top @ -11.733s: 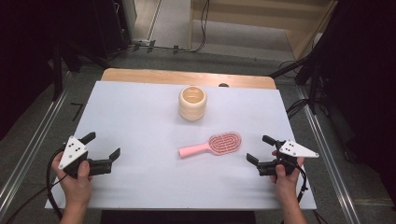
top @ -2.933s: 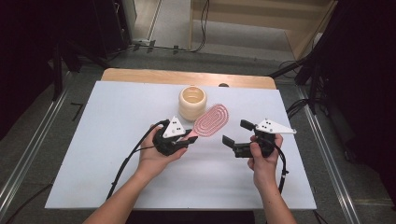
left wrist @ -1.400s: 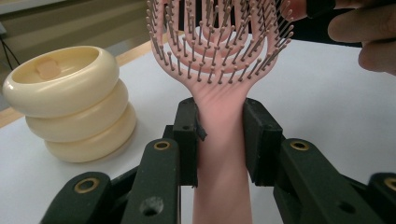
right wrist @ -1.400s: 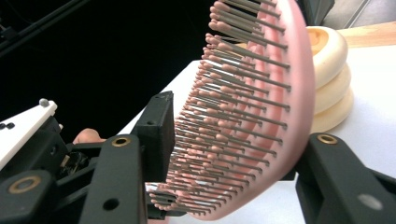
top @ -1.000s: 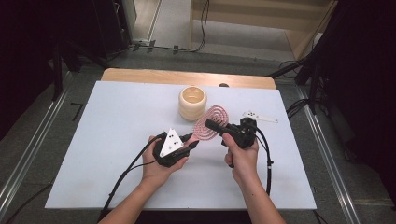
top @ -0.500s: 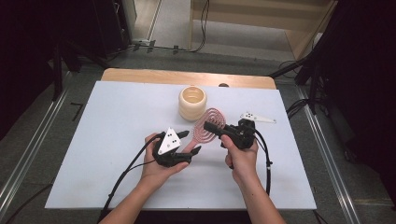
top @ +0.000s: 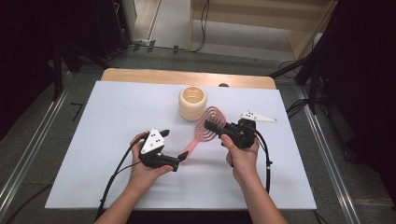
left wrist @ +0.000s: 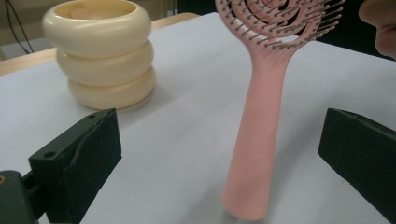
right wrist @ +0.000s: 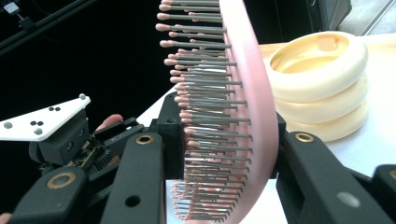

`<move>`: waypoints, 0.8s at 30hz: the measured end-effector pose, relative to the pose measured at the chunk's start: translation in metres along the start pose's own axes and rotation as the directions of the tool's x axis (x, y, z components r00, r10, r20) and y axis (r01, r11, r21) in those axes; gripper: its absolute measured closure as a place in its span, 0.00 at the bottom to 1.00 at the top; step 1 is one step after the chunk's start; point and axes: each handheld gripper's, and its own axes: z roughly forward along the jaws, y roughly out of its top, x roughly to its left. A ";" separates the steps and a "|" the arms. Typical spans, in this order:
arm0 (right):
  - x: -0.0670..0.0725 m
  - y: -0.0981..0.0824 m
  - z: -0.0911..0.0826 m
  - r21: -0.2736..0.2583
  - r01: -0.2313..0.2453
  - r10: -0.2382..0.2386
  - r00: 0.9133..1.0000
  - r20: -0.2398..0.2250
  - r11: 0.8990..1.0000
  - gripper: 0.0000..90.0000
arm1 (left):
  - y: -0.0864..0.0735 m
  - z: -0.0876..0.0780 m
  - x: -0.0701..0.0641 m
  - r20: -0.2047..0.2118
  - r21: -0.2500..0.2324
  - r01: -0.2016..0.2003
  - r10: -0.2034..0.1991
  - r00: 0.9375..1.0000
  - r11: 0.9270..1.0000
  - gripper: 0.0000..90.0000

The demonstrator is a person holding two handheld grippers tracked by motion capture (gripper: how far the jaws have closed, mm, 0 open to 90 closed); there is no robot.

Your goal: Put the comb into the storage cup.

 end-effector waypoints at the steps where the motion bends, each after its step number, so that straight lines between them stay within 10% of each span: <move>1: 0.000 0.001 0.000 0.001 0.004 -0.004 1.000 0.001 1.000 0.68 | -0.001 -0.003 0.002 0.000 -0.008 0.003 -0.003 1.000 1.000 0.00; 24: 0.002 0.013 -0.001 -0.024 0.058 -0.058 0.998 0.034 0.998 0.68 | -0.025 -0.060 0.045 -0.086 -0.067 0.047 -0.052 0.995 0.997 0.00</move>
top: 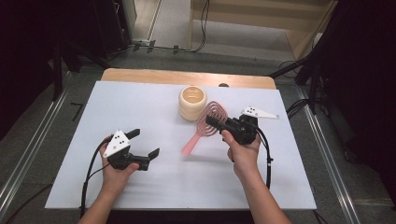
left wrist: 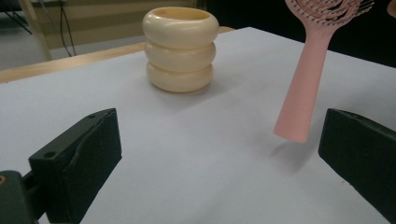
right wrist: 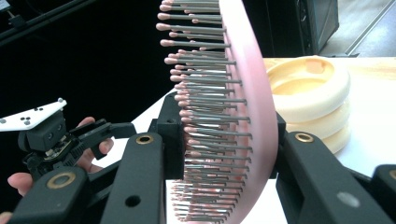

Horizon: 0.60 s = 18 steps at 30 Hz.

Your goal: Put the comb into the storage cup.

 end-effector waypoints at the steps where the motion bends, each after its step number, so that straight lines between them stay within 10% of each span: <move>1: 0.000 0.001 0.000 0.000 0.000 0.000 1.000 0.000 1.000 0.68 | -0.001 -0.002 0.002 -0.002 -0.002 0.001 -0.001 1.000 1.000 0.00; 18: -0.002 0.009 -0.002 -0.014 0.019 -0.019 1.000 0.016 1.000 0.69 | -0.015 -0.029 0.018 -0.060 -0.010 0.007 -0.008 0.998 1.000 0.00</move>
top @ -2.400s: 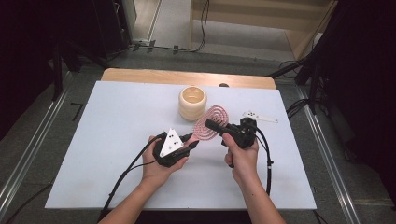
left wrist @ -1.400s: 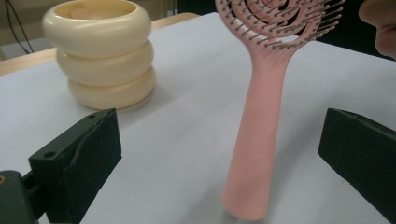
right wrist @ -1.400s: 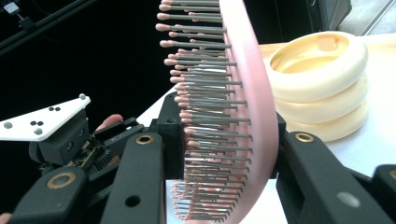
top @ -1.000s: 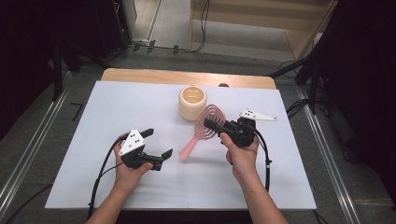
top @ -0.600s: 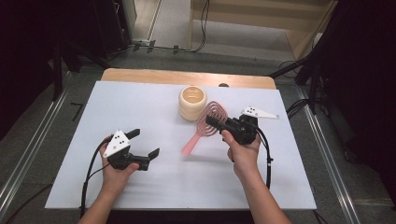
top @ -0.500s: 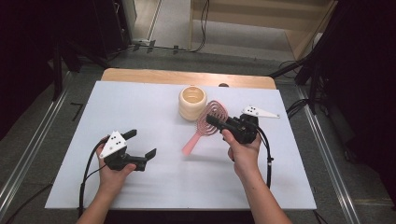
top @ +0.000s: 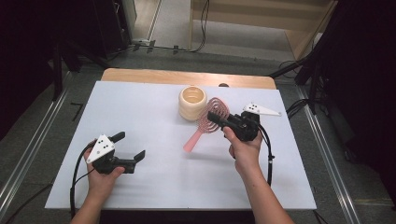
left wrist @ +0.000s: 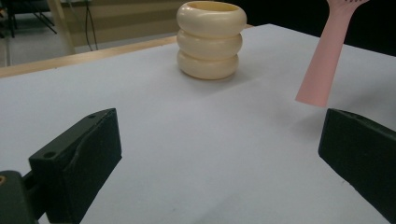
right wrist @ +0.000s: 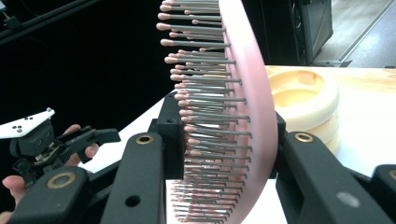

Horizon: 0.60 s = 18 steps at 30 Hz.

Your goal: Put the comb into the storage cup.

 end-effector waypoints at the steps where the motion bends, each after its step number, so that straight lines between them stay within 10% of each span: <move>1: 0.000 0.000 0.000 -0.002 -0.001 0.001 1.000 0.001 1.000 0.69 | -0.001 -0.001 0.001 -0.001 -0.001 0.004 -0.004 1.000 1.000 0.00; 18: -0.004 0.011 -0.001 -0.010 0.012 -0.012 1.000 0.010 1.000 0.69 | -0.009 -0.017 0.016 -0.039 0.001 0.020 -0.020 0.999 1.000 0.00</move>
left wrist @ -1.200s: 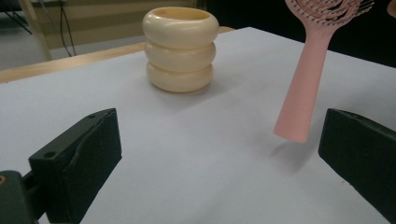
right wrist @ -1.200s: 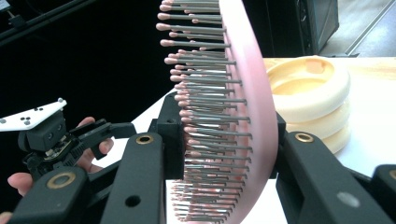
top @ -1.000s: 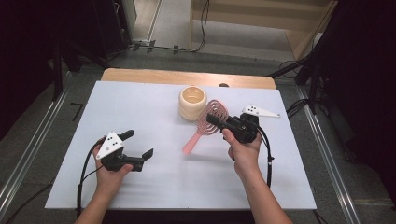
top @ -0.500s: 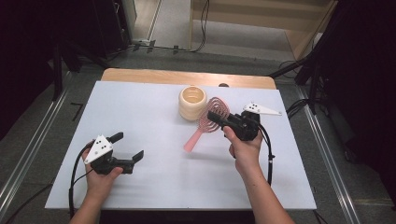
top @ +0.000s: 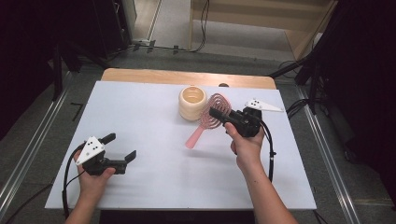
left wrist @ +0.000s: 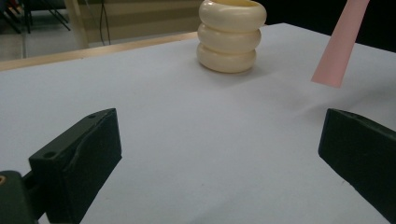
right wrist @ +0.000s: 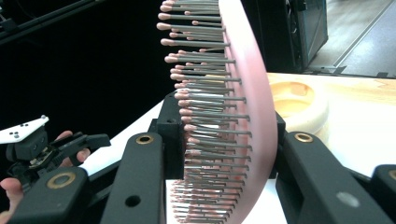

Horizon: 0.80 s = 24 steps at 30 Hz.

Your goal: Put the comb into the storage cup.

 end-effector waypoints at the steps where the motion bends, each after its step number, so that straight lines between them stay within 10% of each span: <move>1: 0.000 0.001 0.000 -0.001 0.000 0.000 1.000 0.003 1.000 0.69 | 0.000 -0.001 0.000 -0.002 -0.001 0.001 -0.001 1.000 1.000 0.00; 24: -0.005 0.019 0.011 -0.003 0.015 -0.015 1.000 -0.002 1.000 0.69 | -0.008 -0.013 0.002 -0.005 -0.016 0.008 -0.008 1.000 1.000 0.00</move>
